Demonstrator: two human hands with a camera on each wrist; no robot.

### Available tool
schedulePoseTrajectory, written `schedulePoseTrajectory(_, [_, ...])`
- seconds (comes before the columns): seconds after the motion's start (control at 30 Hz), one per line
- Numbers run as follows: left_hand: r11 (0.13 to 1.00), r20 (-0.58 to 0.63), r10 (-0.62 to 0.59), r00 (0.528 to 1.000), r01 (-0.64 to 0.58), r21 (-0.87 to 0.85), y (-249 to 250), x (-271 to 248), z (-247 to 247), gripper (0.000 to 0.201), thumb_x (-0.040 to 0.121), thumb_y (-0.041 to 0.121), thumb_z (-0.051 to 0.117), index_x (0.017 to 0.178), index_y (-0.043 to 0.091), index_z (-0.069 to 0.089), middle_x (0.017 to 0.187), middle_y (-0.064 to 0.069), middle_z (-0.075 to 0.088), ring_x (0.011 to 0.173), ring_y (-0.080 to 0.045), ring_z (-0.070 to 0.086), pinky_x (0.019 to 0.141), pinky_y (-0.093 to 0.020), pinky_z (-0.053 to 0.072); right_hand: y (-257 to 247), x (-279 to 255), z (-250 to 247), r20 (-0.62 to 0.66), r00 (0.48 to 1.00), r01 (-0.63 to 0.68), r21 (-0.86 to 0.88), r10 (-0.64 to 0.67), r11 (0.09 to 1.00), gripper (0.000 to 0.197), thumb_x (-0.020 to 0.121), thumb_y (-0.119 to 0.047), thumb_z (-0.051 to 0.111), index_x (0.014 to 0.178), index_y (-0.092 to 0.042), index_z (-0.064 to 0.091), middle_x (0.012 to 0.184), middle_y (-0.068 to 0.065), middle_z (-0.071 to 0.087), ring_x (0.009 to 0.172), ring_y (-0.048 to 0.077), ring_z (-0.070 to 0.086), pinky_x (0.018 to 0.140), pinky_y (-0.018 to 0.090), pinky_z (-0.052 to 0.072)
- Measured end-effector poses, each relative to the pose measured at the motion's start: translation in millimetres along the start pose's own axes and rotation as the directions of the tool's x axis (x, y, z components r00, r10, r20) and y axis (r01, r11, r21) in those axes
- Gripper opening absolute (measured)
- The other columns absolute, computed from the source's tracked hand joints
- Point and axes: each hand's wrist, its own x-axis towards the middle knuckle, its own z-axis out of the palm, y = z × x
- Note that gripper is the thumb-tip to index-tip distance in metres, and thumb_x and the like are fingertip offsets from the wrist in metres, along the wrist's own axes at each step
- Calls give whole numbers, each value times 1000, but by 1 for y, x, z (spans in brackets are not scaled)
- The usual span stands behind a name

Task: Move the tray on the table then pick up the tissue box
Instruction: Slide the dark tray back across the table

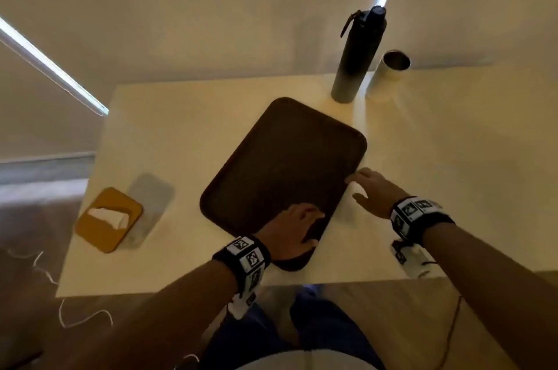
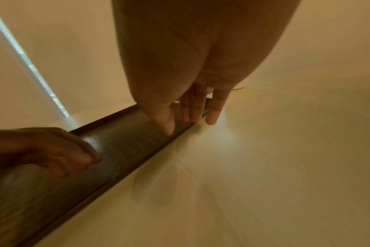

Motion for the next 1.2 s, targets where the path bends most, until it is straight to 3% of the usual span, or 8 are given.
schedulePoseTrajectory(0.17, [997, -3, -76, 997, 76, 28, 25, 36, 13, 78, 95, 41, 57, 157, 15, 17, 160, -14, 20, 143, -36, 24, 116, -48, 27, 15, 40, -10, 110, 982, 171, -215, -151, 962, 43, 89, -11, 58, 131, -18, 56, 139, 10, 48, 126, 32, 45, 106, 43, 38])
schedulePoseTrajectory(0.33, [998, -68, -58, 996, 57, -9, 18, 39, 24, 72, 93, 25, 56, 155, 11, 23, 154, -14, 28, 136, -35, 31, 113, -46, 32, 26, 53, -7, 102, 959, 282, -336, -263, 899, 29, 93, -21, 59, 121, -22, 65, 131, 8, 57, 125, 30, 49, 113, 45, 26])
schedulePoseTrajectory(0.57, [999, -102, -15, 995, 11, -36, -11, 1, 35, 71, 91, 7, 51, 156, 11, 25, 152, -12, 31, 130, -29, 35, 108, -40, 39, 2, 30, 12, 27, 933, 350, -311, -360, 884, 25, 84, -14, 70, 109, -16, 71, 109, 13, 66, 97, 36, 63, 93, 50, 48])
schedulePoseTrajectory(0.9, [993, -352, -75, 933, 36, -116, -76, -97, 50, 69, 78, -21, 55, 137, 16, 57, 135, -12, 56, 123, -30, 52, 97, -45, 52, -97, -4, 85, -4, 966, 256, -159, -260, 953, 22, 88, -23, 65, 110, -18, 67, 101, 8, 60, 88, 31, 59, 72, 41, 47])
schedulePoseTrajectory(0.97, [989, -443, -130, 887, 85, -121, -84, -114, 45, 60, 82, -10, 61, 136, 16, 58, 136, -11, 55, 126, -28, 51, 100, -47, 50, -112, -7, 90, -25, 979, 201, -71, -203, 977, 26, 89, -30, 64, 113, -21, 66, 105, 7, 60, 94, 29, 58, 78, 41, 45])
schedulePoseTrajectory(1.03, [952, -551, -303, 778, 226, -204, -93, -134, 42, 59, 87, 14, 70, 142, 18, 50, 143, -10, 48, 132, -25, 43, 107, -47, 45, -117, -12, 87, -61, 993, 98, 12, -97, 995, 40, 86, -41, 65, 122, -26, 61, 117, 6, 55, 107, 28, 52, 90, 43, 42])
schedulePoseTrajectory(1.13, [799, -563, -601, 567, 449, -399, -105, -163, 46, 94, 79, 52, 76, 152, 17, 30, 154, -10, 32, 141, -28, 30, 116, -44, 32, -105, -21, 77, -114, 972, -189, 137, 205, 972, 77, 75, -58, 71, 140, -31, 40, 143, 7, 35, 131, 31, 32, 108, 51, 30])
schedulePoseTrajectory(1.2, [720, -519, -693, 501, 523, -456, -110, -176, 50, 112, 70, 65, 76, 155, 17, 20, 158, -12, 23, 145, -31, 21, 117, -47, 26, -94, -26, 73, -83, 924, -350, 208, 374, 913, 104, 65, -66, 75, 148, -28, 24, 152, 7, 21, 138, 34, 22, 113, 55, 22])
